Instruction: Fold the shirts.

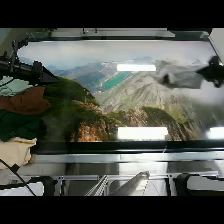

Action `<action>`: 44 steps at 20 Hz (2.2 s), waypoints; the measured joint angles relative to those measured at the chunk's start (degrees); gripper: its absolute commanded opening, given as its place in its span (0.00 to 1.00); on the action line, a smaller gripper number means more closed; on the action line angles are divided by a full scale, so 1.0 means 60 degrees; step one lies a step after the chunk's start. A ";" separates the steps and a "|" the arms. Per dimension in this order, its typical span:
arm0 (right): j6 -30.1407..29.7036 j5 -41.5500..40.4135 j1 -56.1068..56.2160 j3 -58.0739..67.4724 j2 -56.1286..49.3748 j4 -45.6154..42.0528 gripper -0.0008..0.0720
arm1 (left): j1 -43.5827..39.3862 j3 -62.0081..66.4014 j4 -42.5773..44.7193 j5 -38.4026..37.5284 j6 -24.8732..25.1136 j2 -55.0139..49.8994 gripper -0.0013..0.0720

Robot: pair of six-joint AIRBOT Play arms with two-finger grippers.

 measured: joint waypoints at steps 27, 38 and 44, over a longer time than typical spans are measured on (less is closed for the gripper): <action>-0.1756 0.2375 -0.6040 -0.3253 0.0404 -0.3238 0.96 | -0.1373 0.0000 0.0015 0.0117 -0.0007 0.0000 0.03; -0.0419 0.4109 -0.4896 -0.2076 0.1741 -0.2575 0.03 | -0.1373 -0.0026 0.0029 0.0058 0.0186 0.0725 0.02; -0.0991 0.3876 -0.1508 -0.2703 0.4747 -0.0754 0.03 | -0.1373 -0.1770 0.0087 0.0554 0.0131 0.2907 0.02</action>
